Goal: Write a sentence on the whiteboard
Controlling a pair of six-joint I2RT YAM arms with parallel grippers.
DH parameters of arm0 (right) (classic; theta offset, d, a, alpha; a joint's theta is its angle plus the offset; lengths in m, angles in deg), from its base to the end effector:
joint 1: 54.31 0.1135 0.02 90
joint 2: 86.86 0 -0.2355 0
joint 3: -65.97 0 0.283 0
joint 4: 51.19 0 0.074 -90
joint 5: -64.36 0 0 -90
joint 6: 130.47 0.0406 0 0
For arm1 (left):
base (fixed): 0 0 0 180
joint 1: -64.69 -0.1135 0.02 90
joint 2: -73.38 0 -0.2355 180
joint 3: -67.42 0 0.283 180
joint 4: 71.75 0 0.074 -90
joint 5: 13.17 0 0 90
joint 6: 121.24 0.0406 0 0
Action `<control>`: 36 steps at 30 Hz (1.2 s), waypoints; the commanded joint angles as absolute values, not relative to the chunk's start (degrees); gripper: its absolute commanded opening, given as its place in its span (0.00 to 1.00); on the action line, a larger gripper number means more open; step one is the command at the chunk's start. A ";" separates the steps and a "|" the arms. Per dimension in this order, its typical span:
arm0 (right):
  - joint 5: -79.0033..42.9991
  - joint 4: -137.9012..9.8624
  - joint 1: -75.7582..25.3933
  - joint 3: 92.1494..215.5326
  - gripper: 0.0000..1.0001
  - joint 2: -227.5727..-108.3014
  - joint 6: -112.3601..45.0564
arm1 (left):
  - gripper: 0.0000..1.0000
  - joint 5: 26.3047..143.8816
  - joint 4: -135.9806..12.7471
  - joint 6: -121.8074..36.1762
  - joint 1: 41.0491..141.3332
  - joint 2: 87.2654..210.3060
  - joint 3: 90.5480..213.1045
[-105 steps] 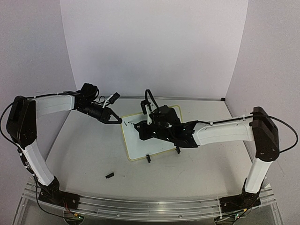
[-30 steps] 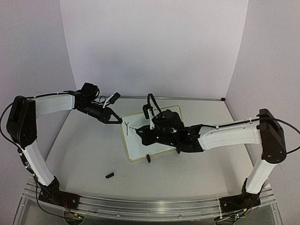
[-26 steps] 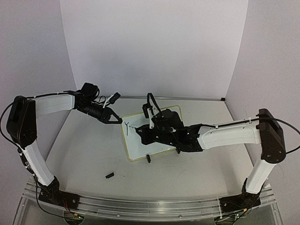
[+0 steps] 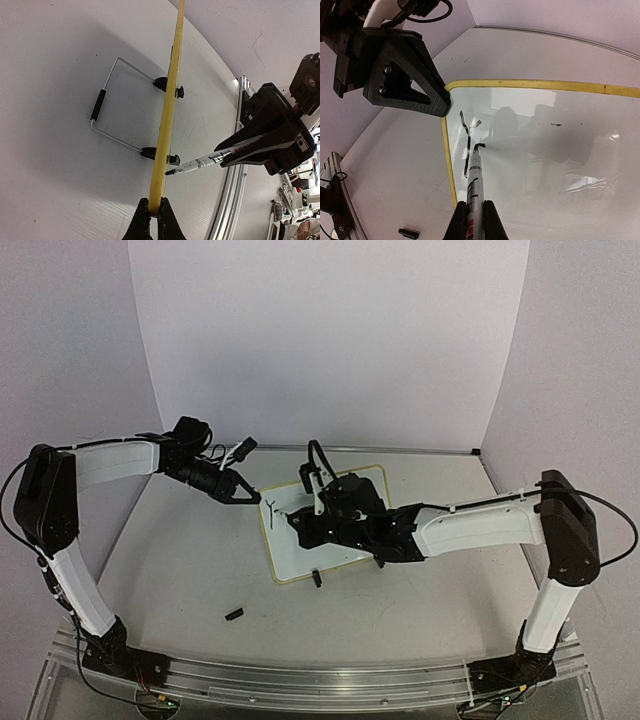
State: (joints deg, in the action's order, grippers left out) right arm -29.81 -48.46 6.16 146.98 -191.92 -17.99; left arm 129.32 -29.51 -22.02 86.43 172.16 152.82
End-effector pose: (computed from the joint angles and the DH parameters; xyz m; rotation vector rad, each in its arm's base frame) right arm 0.2225 0.3869 0.1840 -0.6182 1.9525 0.8705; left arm 0.3476 -0.1733 0.1993 0.9822 2.1903 -1.2431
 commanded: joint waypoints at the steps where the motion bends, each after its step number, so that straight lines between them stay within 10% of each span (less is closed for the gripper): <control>1: -28.32 -48.34 6.00 147.63 0.00 -192.58 -18.38 | 0.00 128.83 -29.01 -19.85 86.93 172.96 155.24; 36: -33.83 -50.85 6.03 147.76 0.00 -189.95 -19.23 | 0.00 128.93 -28.76 -19.81 86.94 172.79 155.25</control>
